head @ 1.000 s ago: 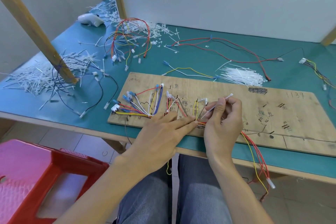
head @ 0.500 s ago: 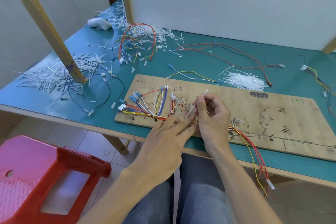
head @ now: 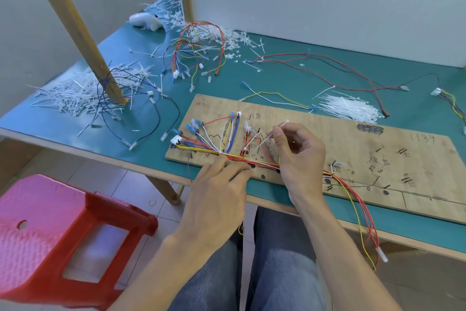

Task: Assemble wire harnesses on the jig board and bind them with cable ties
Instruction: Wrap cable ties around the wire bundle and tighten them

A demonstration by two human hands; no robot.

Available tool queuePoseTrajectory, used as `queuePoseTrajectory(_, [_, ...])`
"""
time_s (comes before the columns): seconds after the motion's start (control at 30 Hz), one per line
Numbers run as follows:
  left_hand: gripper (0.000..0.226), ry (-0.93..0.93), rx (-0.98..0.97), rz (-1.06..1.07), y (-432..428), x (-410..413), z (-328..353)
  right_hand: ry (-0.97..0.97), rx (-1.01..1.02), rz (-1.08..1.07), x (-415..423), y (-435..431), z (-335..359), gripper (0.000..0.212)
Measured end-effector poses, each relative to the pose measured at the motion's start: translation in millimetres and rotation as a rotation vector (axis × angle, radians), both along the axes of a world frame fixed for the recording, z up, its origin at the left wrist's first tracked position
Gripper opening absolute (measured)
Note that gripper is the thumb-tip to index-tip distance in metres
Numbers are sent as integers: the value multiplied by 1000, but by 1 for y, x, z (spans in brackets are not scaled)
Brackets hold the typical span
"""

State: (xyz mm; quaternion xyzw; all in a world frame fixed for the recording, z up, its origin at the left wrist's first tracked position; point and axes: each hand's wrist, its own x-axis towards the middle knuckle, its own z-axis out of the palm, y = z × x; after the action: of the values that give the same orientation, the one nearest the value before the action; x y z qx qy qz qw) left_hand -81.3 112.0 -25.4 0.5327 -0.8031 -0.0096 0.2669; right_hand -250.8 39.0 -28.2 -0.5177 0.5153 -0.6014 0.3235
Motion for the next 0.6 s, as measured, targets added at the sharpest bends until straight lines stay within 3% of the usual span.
queuePoseTrajectory(0.33, [22,79,-19,-23,-7,10,-4,459,74,117,1,-4,-7,3])
queuePoseTrajectory(0.6, [11,82,-3,-150,-29,16,5,468,135,155,0,0,1,10])
